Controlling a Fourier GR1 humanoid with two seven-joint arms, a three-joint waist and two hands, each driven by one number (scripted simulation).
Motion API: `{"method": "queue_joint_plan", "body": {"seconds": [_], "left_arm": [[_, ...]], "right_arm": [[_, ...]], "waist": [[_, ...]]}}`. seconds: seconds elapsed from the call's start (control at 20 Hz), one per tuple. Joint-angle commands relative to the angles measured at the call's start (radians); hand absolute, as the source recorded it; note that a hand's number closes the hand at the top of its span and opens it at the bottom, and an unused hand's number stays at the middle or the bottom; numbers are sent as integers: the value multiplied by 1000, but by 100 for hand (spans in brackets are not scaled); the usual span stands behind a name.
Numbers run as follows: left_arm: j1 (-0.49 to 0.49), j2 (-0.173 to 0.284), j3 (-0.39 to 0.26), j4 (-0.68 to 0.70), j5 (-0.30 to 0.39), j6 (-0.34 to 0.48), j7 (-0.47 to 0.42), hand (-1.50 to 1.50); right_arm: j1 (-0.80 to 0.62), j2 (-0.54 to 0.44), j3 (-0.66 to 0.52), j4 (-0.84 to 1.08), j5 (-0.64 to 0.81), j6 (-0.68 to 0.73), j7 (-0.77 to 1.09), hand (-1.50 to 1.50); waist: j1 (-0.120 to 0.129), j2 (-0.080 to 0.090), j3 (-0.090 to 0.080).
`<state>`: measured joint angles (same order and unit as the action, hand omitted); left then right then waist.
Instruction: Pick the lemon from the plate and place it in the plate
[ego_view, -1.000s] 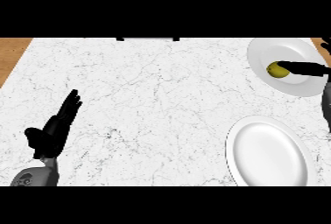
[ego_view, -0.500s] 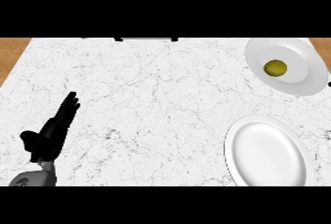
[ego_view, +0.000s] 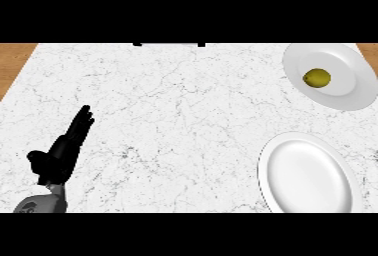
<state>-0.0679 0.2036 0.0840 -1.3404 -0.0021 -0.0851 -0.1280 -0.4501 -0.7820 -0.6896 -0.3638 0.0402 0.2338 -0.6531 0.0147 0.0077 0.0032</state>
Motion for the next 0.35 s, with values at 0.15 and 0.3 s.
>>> {"method": "queue_joint_plan", "body": {"seconds": [0.15, 0.3], "left_arm": [[-23, 1, 12, -34, 24, -14, 64, 0], [-19, 26, 25, 14, 6, -25, 4, 0]], "right_arm": [[42, -50, 24, 131, 37, 16, -139, -150], [43, -49, 11, 155, 28, -2, -193, -150]], "waist": [[10, 1, 2], [13, 5, 3]]}}
